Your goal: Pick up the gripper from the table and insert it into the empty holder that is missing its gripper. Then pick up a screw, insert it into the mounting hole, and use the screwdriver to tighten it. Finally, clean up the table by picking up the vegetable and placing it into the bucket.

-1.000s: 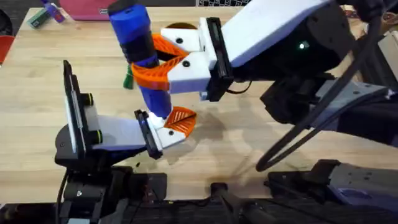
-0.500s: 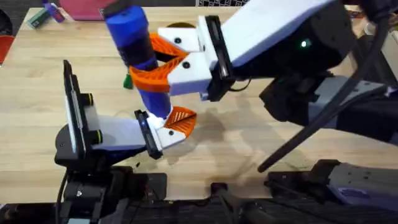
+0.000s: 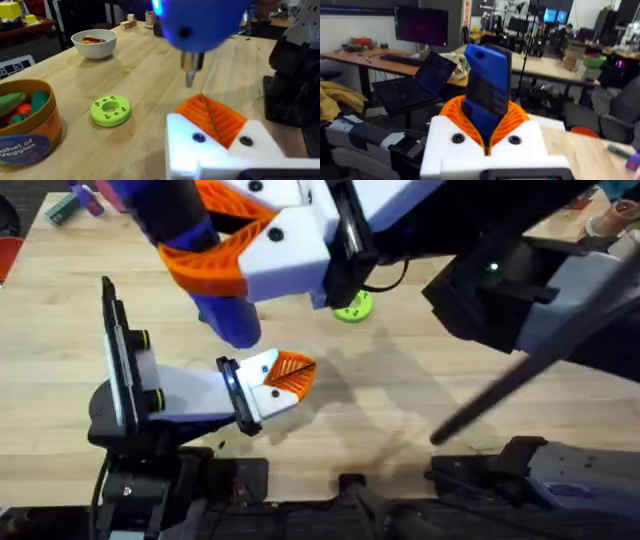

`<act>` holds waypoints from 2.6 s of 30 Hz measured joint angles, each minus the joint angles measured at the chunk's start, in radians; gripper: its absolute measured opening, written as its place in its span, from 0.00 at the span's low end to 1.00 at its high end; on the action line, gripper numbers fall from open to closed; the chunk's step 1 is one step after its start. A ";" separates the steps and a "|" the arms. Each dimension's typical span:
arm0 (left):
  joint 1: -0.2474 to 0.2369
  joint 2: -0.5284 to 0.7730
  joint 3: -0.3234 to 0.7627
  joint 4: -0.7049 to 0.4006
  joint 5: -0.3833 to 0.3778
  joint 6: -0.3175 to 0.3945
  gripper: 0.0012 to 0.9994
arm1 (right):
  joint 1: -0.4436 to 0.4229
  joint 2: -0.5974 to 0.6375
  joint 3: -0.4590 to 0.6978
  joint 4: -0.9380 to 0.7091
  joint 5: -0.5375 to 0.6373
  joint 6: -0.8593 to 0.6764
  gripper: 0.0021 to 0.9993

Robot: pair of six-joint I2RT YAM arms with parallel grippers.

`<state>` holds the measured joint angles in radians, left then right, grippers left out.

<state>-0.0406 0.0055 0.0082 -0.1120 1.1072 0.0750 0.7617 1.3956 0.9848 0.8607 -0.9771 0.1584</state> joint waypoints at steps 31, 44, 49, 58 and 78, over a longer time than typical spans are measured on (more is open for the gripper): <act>0.000 0.000 0.000 0.000 0.000 0.000 0.00 | -0.431 -0.303 0.097 -1.673 0.833 -1.127 0.02; 0.000 0.000 0.000 0.000 0.000 0.000 0.00 | -0.433 0.055 0.097 -1.673 1.213 -1.366 0.02; 0.000 0.000 0.000 0.000 0.000 0.000 0.00 | -0.433 0.203 0.097 -1.648 1.247 -1.383 0.02; 0.000 0.000 0.000 0.000 0.000 0.000 0.00 | -0.435 0.304 0.098 -1.627 1.267 -1.386 0.25; 0.000 0.000 0.000 0.000 0.001 0.005 0.45 | -0.387 0.015 0.103 -1.615 1.290 -1.142 0.99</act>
<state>-0.0406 0.0055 0.0082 -0.1123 1.1082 0.0803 0.3750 1.4111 1.0878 -0.7547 0.3132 -0.9833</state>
